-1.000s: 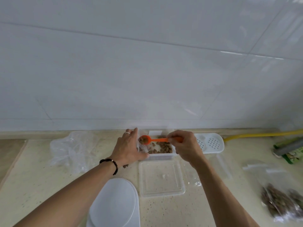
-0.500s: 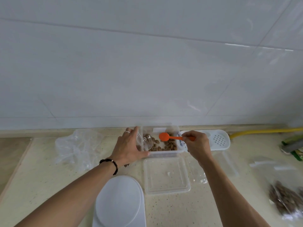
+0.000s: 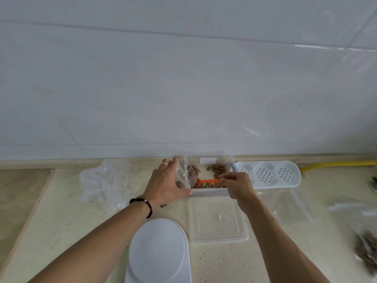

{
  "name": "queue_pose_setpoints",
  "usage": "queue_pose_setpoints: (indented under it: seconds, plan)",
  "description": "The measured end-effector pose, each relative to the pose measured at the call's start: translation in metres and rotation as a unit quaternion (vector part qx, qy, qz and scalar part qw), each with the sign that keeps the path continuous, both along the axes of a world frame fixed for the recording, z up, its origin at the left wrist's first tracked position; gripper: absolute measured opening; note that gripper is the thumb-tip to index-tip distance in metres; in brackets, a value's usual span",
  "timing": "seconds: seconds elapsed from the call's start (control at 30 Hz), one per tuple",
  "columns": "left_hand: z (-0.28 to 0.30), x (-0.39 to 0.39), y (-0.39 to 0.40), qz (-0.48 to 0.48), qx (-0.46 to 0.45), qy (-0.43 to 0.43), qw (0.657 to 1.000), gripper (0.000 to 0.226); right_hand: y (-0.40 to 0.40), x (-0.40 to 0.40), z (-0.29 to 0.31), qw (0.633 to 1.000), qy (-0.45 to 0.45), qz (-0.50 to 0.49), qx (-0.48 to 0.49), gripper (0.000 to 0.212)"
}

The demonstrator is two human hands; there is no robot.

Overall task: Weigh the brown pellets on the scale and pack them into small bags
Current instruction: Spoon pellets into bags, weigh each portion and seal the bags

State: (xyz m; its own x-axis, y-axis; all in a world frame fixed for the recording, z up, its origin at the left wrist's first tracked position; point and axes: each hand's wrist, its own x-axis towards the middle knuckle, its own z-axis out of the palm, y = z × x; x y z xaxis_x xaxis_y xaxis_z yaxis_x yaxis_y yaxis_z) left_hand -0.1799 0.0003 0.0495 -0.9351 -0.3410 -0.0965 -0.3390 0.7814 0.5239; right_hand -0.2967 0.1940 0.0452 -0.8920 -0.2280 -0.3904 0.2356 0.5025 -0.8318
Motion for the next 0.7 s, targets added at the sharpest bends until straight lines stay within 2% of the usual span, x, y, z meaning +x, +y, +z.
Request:
queue_pose_setpoints:
  seconds: [0.2, 0.4, 0.5, 0.57, 0.63, 0.7]
  plan:
    - [0.001, 0.0, -0.002, -0.004, -0.009, 0.0, 1.0, 0.105, 0.015, 0.004, 0.003, 0.985, -0.086, -0.098, -0.114, 0.013]
    - [0.004, -0.002, 0.0, -0.005, -0.014, -0.014, 1.0, 0.113, 0.027, 0.007, 0.016, 0.974, -0.084, -0.128, -0.167, 0.011]
    - [0.008, -0.005, 0.003, -0.003, -0.019, -0.022, 1.0, 0.114, 0.029, 0.005, 0.03, 0.975, -0.055, -0.118, -0.182, 0.009]
    - [0.011, -0.006, 0.005, -0.004, -0.018, -0.023, 1.0, 0.112, 0.025, 0.008, 0.042, 0.984, -0.009, -0.084, -0.159, 0.011]
    - [0.015, -0.008, 0.009, -0.01, -0.012, -0.017, 1.0, 0.11, 0.016, 0.016, 0.056, 0.992, 0.072, -0.022, -0.096, 0.014]
    - [0.019, -0.008, 0.012, -0.018, 0.0, -0.009, 1.0, 0.111, 0.007, 0.027, 0.069, 0.984, 0.162, 0.071, -0.012, 0.015]
